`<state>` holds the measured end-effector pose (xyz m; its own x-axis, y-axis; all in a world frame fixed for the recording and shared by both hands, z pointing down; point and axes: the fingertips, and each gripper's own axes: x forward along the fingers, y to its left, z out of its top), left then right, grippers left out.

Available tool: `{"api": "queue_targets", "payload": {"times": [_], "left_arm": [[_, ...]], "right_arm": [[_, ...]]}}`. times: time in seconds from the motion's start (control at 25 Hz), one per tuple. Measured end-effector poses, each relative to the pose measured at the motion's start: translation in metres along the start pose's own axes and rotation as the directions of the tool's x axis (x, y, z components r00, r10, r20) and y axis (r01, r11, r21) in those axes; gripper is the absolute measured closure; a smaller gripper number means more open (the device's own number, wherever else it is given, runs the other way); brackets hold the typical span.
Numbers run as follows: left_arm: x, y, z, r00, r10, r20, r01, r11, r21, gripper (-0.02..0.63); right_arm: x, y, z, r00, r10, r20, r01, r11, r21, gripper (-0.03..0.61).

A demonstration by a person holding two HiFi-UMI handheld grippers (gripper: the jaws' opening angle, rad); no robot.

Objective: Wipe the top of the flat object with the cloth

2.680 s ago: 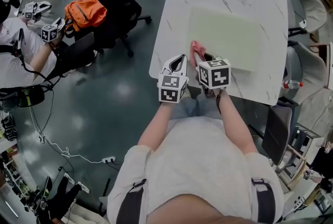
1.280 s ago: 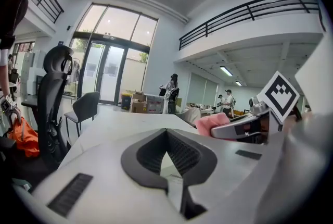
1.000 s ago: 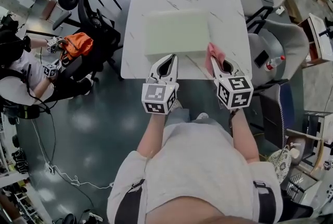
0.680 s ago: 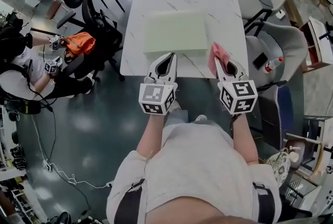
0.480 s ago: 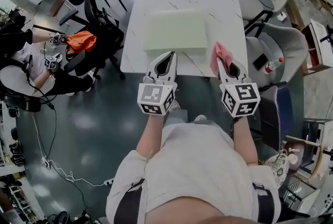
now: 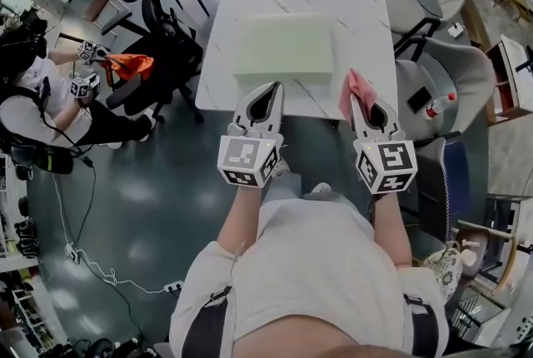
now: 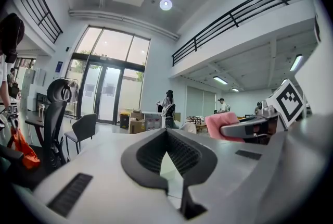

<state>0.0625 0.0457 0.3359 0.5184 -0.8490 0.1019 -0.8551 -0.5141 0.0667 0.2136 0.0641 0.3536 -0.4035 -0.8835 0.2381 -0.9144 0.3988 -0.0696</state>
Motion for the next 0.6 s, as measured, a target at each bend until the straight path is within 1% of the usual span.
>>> {"api": "queue_targets", "payload": {"times": [0.2,0.6], "left_arm": [[-0.004,-0.002,0.004,1.0,-0.003,0.009,0.003,1.0,0.003,0.601],[-0.007,0.003,0.009,1.0,-0.003,0.023,0.003,1.0,0.003,0.601]], "right_arm": [[-0.002,0.004,0.005,1.0,0.003,0.013,-0.003,1.0,-0.023,0.549],[0.001,0.012,0.011,0.999,0.009,0.038,-0.008,1.0,-0.03,0.549]]}}
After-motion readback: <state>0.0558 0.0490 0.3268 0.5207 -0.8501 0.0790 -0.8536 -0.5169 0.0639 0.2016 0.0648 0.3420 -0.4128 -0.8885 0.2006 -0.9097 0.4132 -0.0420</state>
